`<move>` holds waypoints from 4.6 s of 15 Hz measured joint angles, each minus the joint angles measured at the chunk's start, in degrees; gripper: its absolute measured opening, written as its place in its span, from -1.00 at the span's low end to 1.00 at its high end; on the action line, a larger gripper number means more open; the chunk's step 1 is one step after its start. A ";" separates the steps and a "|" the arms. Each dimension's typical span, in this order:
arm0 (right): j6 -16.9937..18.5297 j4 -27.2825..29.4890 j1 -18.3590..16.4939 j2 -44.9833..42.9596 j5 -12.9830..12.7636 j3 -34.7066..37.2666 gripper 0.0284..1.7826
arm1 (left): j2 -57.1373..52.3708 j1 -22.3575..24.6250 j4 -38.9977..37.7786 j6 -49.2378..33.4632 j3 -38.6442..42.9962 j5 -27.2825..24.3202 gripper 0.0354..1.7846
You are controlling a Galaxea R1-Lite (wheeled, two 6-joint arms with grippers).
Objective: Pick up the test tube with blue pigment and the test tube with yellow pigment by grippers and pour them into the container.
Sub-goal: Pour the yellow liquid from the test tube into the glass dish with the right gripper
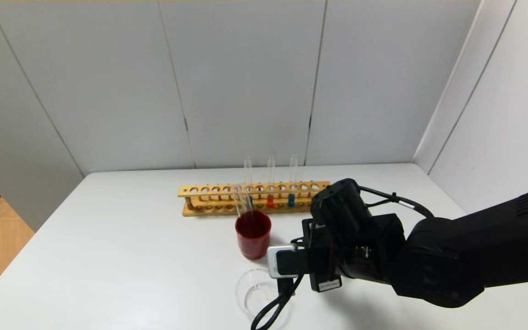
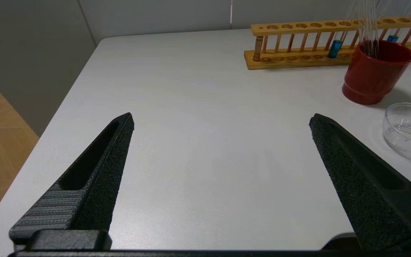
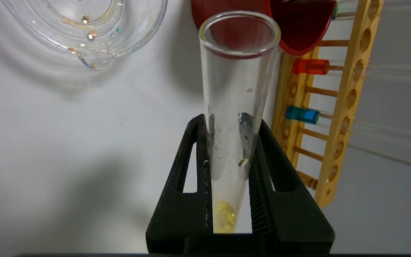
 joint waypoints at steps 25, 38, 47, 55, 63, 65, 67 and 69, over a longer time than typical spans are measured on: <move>-13.62 11.17 6.78 4.94 -18.88 -8.79 -0.61 | 0.00 0.00 0.00 -0.02 0.00 0.00 0.95; -18.72 21.46 8.66 5.38 -24.89 -18.25 -0.61 | 0.00 0.00 0.00 -0.05 0.00 0.00 0.95; -23.38 23.09 7.86 7.07 -26.09 -20.99 -0.61 | 0.00 0.00 0.00 0.00 0.00 0.00 0.95; -28.01 23.70 8.90 7.91 -31.16 -23.39 -0.61 | 0.00 0.00 0.00 0.00 0.00 0.00 0.95; -30.72 25.45 10.75 8.22 -36.43 -23.67 -0.61 | 0.00 0.00 0.00 -0.02 0.00 0.02 0.95; -30.74 25.37 11.28 8.34 -36.58 -23.67 -0.61 | 0.00 0.00 0.00 -0.02 0.00 0.00 0.95; -30.82 25.38 11.86 8.45 -36.74 -23.72 -0.61 | 0.00 0.00 0.00 0.00 0.00 0.00 0.95; -30.90 25.43 12.52 8.55 -37.91 -23.75 -0.61 | 0.00 0.00 0.00 0.00 0.00 0.02 0.95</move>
